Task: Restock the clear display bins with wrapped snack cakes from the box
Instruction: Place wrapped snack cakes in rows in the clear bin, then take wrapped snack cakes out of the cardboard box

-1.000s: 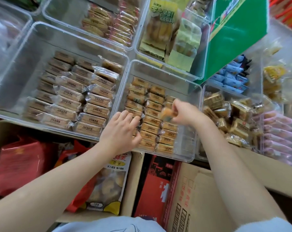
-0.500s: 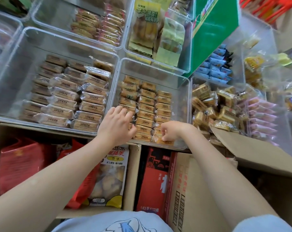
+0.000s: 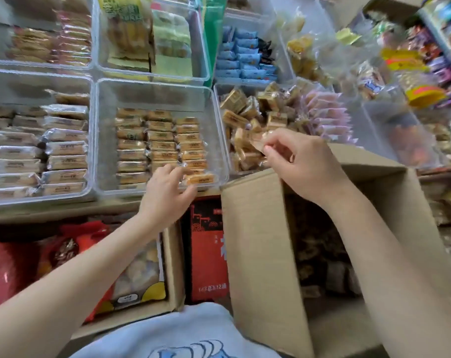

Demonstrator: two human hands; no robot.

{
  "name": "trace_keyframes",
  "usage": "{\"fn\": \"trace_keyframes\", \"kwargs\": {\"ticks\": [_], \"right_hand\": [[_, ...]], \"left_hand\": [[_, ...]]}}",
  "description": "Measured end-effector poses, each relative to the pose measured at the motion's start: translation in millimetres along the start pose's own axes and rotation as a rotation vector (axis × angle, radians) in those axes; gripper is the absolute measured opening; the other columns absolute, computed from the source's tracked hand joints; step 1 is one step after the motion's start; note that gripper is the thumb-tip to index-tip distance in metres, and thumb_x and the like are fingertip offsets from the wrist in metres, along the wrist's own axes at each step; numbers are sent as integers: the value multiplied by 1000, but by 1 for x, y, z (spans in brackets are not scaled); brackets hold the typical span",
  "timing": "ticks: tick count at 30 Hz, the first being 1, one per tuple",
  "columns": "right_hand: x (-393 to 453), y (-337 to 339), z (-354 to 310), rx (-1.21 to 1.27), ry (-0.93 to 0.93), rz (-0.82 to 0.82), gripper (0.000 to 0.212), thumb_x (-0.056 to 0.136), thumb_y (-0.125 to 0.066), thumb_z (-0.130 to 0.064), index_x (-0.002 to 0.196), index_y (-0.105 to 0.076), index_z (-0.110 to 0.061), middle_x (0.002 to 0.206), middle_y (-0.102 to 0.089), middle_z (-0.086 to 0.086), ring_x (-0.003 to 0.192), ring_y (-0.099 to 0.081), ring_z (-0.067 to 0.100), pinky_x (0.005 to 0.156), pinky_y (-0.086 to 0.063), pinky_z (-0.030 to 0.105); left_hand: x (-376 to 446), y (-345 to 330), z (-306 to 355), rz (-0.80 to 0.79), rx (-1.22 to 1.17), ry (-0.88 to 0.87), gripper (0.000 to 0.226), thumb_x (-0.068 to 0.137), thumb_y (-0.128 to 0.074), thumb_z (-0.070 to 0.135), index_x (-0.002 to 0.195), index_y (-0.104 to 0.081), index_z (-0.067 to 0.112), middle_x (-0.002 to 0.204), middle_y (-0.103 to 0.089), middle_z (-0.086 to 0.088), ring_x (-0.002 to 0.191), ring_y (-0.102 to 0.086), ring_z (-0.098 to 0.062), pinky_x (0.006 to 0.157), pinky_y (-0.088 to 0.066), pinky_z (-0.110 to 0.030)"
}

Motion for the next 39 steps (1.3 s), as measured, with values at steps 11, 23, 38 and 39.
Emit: {"fn": "trace_keyframes", "kwargs": {"ticks": [11, 23, 38, 39], "right_hand": [[-99, -70, 192, -93, -357, -433, 16, 98, -57, -24, 106, -70, -18, 105, -67, 4, 89, -59, 17, 75, -47, 28], [-95, -180, 288, -106, -528, -635, 74, 88, -72, -38, 144, -33, -10, 141, -50, 19, 129, -50, 35, 102, -45, 40], [-88, -79, 216, 194, -378, -659, 82, 80, -77, -31, 144, -27, -16, 124, -50, 0, 105, -55, 15, 77, -48, 25], [-93, -58, 201, 205, -342, -611, 80, 82, -76, -33, 142, -27, -18, 125, -49, -2, 107, -55, 15, 79, -48, 24]], "left_hand": [[-75, -108, 138, -120, -504, 64, 91, 78, -58, 43, 154, -9, 56, 162, -25, 19, 144, -38, -14, 114, -38, -53], [-81, -118, 146, 14, -553, 124, 79, 84, -52, 32, 153, -20, 57, 154, -36, 30, 136, -45, -5, 112, -42, -40], [-79, -122, 145, -45, -598, 123, 82, 79, -57, 51, 153, -22, 54, 155, -35, 26, 141, -40, -8, 115, -38, -47], [-81, -120, 145, -58, -570, 140, 81, 80, -59, 53, 153, -25, 51, 156, -37, 21, 140, -41, -10, 113, -41, -47]]}}
Point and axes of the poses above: each hand's wrist, its own x-axis towards the middle knuckle, its own y-axis out of the back of the hand, z = x × y, the point moved 3 cm from there along x, towards the middle knuckle
